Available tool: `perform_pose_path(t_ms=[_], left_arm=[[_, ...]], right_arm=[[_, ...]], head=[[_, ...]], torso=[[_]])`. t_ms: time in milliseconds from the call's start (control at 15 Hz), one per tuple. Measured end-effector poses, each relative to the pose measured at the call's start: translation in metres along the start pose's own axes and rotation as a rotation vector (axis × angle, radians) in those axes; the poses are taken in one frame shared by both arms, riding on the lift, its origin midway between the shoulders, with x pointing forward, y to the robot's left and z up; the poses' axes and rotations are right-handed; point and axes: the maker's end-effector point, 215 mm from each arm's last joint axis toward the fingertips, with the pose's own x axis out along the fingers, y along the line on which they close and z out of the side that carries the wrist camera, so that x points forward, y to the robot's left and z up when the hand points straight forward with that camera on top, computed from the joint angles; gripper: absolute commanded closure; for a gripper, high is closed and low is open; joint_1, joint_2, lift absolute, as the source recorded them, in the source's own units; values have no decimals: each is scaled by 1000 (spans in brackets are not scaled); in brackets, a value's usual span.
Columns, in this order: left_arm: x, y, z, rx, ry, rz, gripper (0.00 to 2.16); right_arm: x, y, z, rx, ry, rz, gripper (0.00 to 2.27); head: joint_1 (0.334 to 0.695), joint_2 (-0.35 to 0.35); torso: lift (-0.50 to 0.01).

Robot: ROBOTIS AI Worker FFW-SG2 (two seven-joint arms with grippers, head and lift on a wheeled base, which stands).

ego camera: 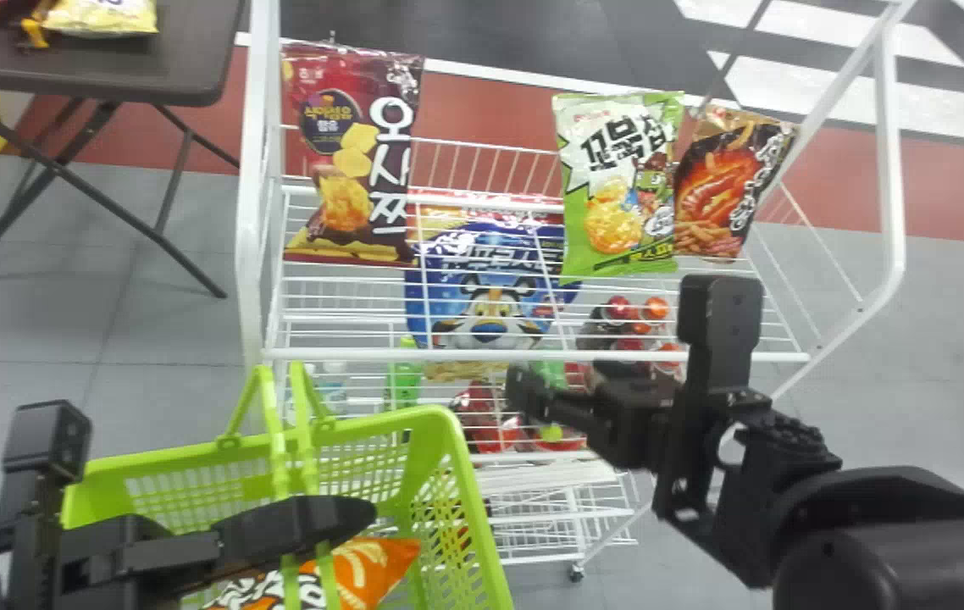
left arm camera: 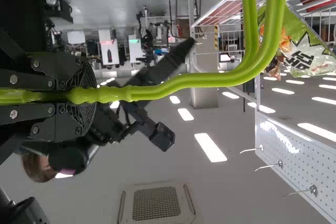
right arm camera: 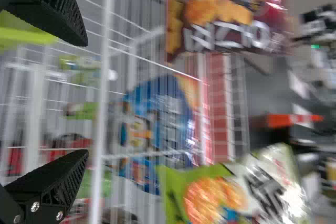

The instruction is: Hold basket handle with left hand then pick Gamjakkang with right hand and place into basket

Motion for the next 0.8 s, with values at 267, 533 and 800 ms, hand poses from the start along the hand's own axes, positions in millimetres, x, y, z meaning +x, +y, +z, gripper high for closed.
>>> perform_pose_path(t_ms=[267,533,800], left_arm=[[-1,0,-1,-5,-2,-5,2145],[1,1,-2,-9,1,-3,2145],[1,1,-2,-13,1,-6,2145]], right_arm=[[-3,-38,41,-13,-265,-6,76],[-8,-43,16,-50,-335,-48,76],[-14,-21,-7,-121,-365,-26,76]], head=[[695,-350],[695,-350],[695,-350]], torso=[[-17],[-17],[-17]])
